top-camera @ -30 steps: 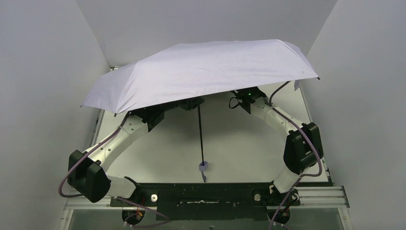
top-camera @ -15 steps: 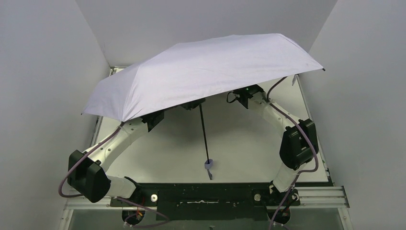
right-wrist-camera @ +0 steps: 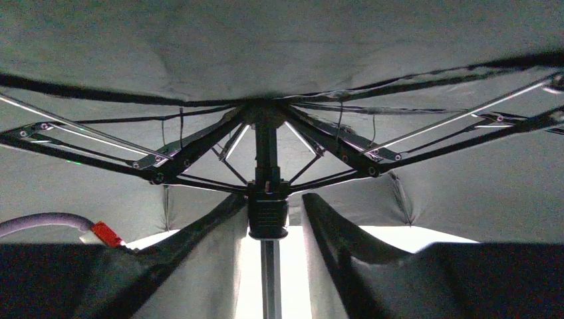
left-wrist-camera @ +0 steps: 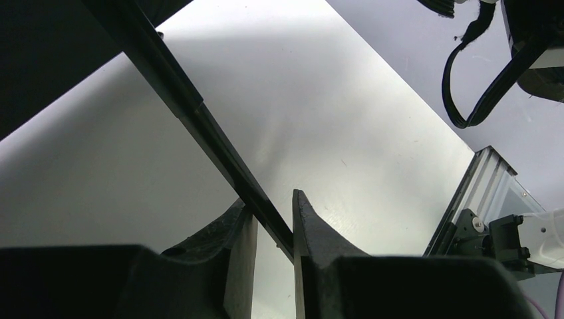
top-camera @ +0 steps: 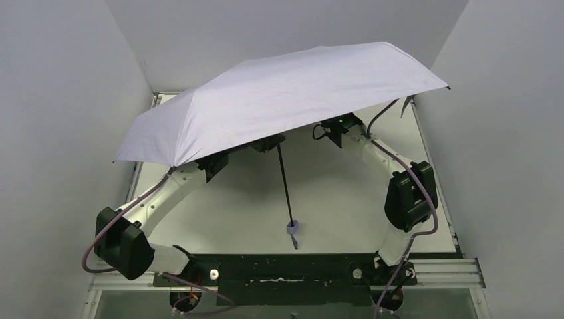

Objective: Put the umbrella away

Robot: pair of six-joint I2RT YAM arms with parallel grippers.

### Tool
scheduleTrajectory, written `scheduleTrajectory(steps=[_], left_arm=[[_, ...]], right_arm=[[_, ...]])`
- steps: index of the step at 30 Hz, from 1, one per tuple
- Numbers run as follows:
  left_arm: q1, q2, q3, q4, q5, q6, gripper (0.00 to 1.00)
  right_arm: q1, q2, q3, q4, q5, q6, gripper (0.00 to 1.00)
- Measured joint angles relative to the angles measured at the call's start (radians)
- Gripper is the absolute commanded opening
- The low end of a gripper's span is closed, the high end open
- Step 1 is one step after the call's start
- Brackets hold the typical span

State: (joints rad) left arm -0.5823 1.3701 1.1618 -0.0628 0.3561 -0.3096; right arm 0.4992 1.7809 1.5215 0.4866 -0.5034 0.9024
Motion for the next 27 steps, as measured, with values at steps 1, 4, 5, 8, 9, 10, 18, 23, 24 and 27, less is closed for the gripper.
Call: scheduleTrajectory(steps=[1, 4, 5, 8, 9, 10, 18, 23, 24, 27], left_arm=[[0.0, 0.0, 0.0, 0.0, 0.0, 0.0, 0.0], [0.0, 0.0, 0.0, 0.0, 0.0, 0.003, 0.0], [0.0, 0.0, 0.0, 0.0, -0.001, 0.004, 0.0], [0.012, 0.001, 0.004, 0.0, -0.012, 0.016, 0.0], [0.012, 0.003, 0.004, -0.001, -0.013, 0.023, 0.0], [0.012, 0.003, 0.004, -0.003, -0.012, 0.026, 0.0], [-0.003, 0.004, 0.004, -0.035, 0.043, 0.06, 0.0], [-0.012, 0.003, 0.004, -0.03, 0.082, 0.065, 0.0], [-0.011, 0.003, 0.003, -0.03, 0.086, 0.066, 0.0], [-0.011, 0.002, -0.006, -0.035, 0.099, 0.067, 0.0]], right_arm=[[0.0, 0.0, 0.0, 0.003, -0.003, 0.005, 0.28], [0.004, 0.0, 0.0, 0.014, -0.007, 0.013, 0.18], [0.005, 0.0, 0.0, 0.015, -0.01, 0.012, 0.16], [0.005, -0.001, 0.0, -0.007, -0.029, -0.004, 0.1], [0.005, -0.003, -0.001, -0.011, -0.027, -0.011, 0.08], [0.005, -0.007, -0.005, -0.016, -0.024, -0.018, 0.06], [0.017, -0.197, -0.237, -0.018, 0.204, -0.058, 0.0], [0.044, -0.32, -0.35, -0.052, 0.374, -0.06, 0.0], [0.055, -0.34, -0.372, -0.058, 0.413, -0.059, 0.0], [0.1, -0.399, -0.446, -0.06, 0.513, -0.049, 0.0]])
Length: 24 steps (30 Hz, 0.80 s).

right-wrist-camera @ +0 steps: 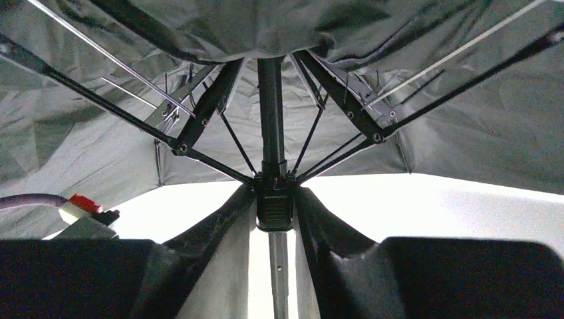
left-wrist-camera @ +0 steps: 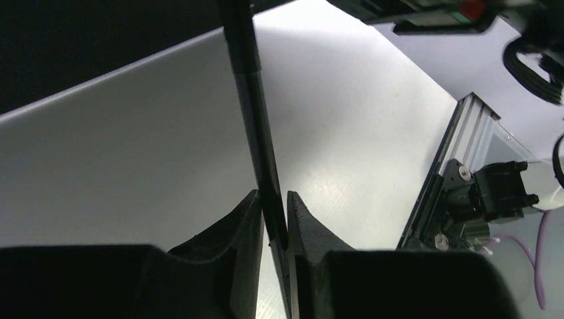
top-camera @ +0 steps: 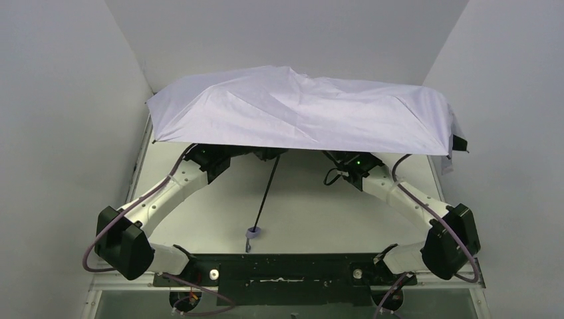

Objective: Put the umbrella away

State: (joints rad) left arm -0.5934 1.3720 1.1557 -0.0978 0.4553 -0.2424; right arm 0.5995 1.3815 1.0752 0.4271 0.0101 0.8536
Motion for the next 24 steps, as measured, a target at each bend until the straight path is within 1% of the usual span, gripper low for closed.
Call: scheduleTrajectory(steps=[6, 10, 11, 15, 17, 19, 20, 21, 24], left_arm=[[0.0, -0.001, -0.025, -0.053, 0.023, 0.0, 0.0], [0.0, -0.001, -0.042, -0.084, 0.028, 0.0, 0.0], [0.0, -0.001, -0.045, -0.086, 0.028, 0.0, 0.06], [-0.006, -0.004, -0.047, -0.079, 0.013, 0.001, 0.38], [-0.021, -0.014, -0.046, -0.076, -0.023, 0.008, 0.49], [-0.038, -0.027, -0.046, -0.078, -0.061, 0.012, 0.68], [-0.05, -0.035, -0.046, -0.079, -0.079, 0.01, 0.72], [-0.062, -0.045, -0.048, -0.078, -0.092, 0.006, 0.74], [-0.093, -0.101, -0.097, -0.074, -0.124, -0.018, 0.77]], right_arm=[[0.092, -0.085, -0.163, 0.046, 0.167, 0.057, 0.0], [0.132, -0.099, -0.223, 0.071, 0.234, 0.098, 0.0], [0.135, -0.099, -0.23, 0.073, 0.248, 0.11, 0.0], [0.145, -0.104, -0.236, 0.072, 0.305, 0.159, 0.0], [0.148, -0.111, -0.235, 0.066, 0.342, 0.184, 0.0], [0.148, -0.115, -0.232, 0.058, 0.369, 0.2, 0.0], [0.148, -0.116, -0.225, 0.05, 0.382, 0.209, 0.0], [0.145, -0.116, -0.215, 0.042, 0.393, 0.217, 0.0], [0.123, -0.116, -0.19, 0.031, 0.413, 0.247, 0.0]])
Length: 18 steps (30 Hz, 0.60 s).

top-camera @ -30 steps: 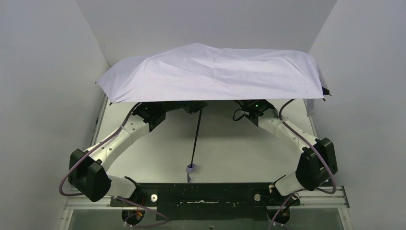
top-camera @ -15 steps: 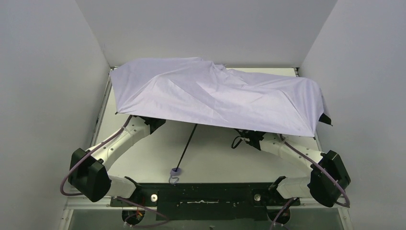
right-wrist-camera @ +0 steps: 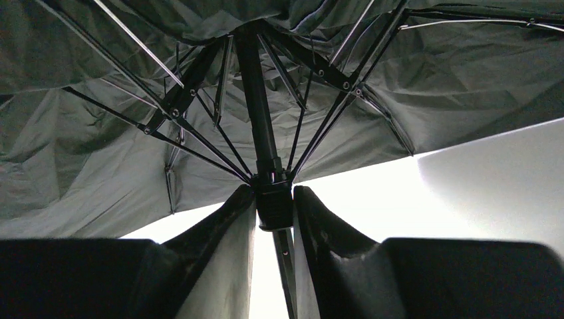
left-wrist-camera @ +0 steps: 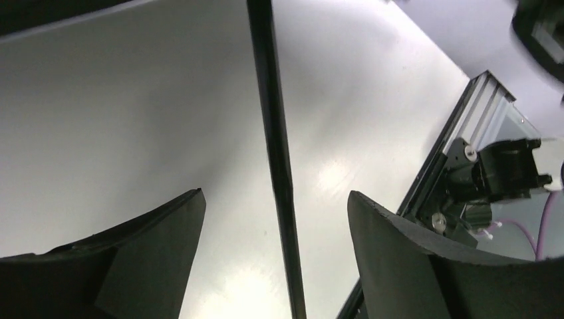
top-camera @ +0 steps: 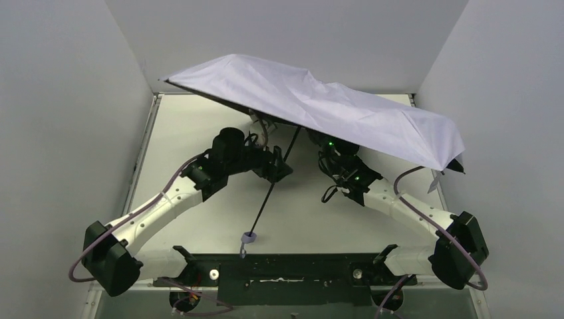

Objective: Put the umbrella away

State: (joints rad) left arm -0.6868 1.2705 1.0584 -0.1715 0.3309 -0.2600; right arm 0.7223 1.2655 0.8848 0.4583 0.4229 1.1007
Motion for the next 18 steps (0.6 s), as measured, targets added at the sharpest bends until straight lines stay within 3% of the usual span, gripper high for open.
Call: scheduleTrajectory(steps=[7, 10, 13, 15, 18], left_arm=[[-0.061, -0.17, -0.197, -0.04, -0.072, -0.052, 0.76], [-0.09, -0.243, -0.268, -0.068, -0.1, -0.073, 0.68], [-0.119, -0.311, -0.343, -0.082, -0.123, -0.1, 0.44], [-0.135, -0.329, -0.368, -0.096, -0.137, -0.119, 0.22], [-0.151, -0.331, -0.381, -0.101, -0.156, -0.137, 0.0]], right_arm=[[-0.074, -0.005, 0.017, -0.016, 0.02, 0.066, 0.0], [-0.094, -0.01, 0.017, -0.021, 0.02, 0.082, 0.0], [-0.108, -0.019, 0.017, -0.026, 0.02, 0.093, 0.0], [-0.114, -0.025, 0.017, -0.026, 0.019, 0.099, 0.0], [-0.12, -0.034, 0.017, -0.028, 0.014, 0.107, 0.0]])
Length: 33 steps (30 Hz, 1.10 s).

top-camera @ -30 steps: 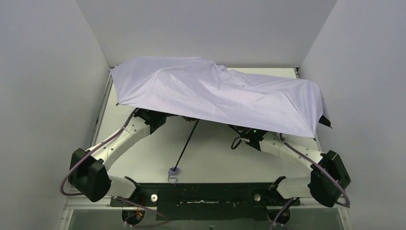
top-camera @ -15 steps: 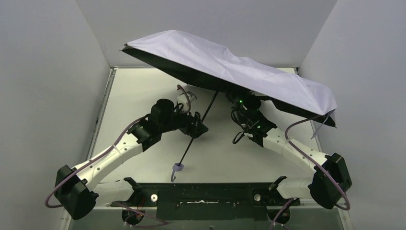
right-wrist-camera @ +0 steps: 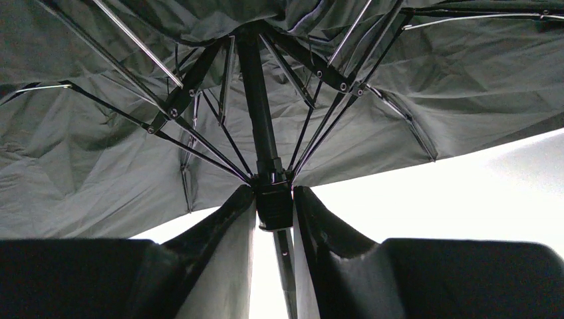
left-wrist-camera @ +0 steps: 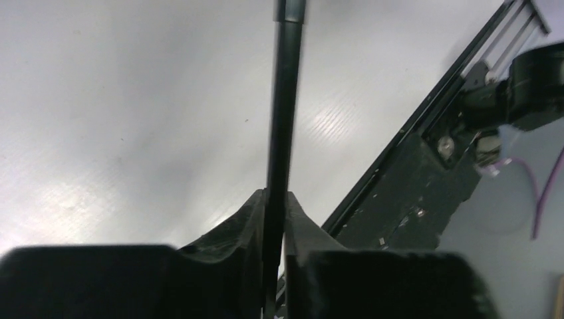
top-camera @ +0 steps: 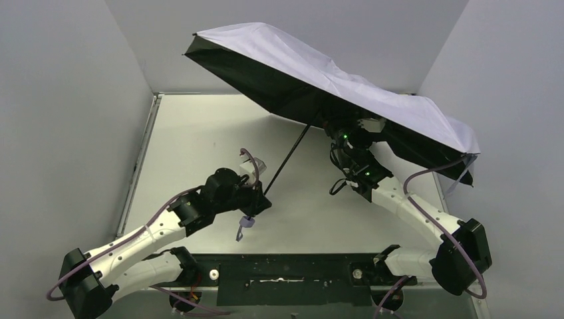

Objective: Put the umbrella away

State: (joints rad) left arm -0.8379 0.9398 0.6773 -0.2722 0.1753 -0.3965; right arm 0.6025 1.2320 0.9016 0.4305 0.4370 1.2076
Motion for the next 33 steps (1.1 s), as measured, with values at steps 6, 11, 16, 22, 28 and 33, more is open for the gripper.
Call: scheduleTrajectory(steps=[6, 11, 16, 22, 28, 33], left_arm=[[-0.02, 0.005, 0.003, -0.006, -0.015, 0.037, 0.0], [-0.025, 0.047, 0.048, -0.066, -0.018, 0.097, 0.0], [-0.026, 0.098, 0.089, -0.17, -0.016, 0.146, 0.0], [-0.014, 0.151, 0.186, -0.04, -0.059, 0.127, 0.0], [-0.012, 0.151, 0.187, 0.001, -0.075, 0.117, 0.0], [-0.012, 0.152, 0.187, 0.015, -0.076, 0.117, 0.28]], right_arm=[[-0.014, -0.039, -0.006, -0.08, -0.052, 0.005, 0.0], [0.008, -0.122, -0.088, -0.118, -0.021, 0.003, 0.0], [0.095, -0.15, -0.202, -0.087, 0.105, 0.035, 0.0], [0.275, -0.134, -0.326, -0.074, -0.01, 0.127, 0.0], [0.288, -0.135, -0.323, -0.031, -0.05, 0.145, 0.0], [0.288, -0.156, -0.323, -0.042, -0.034, 0.148, 0.0]])
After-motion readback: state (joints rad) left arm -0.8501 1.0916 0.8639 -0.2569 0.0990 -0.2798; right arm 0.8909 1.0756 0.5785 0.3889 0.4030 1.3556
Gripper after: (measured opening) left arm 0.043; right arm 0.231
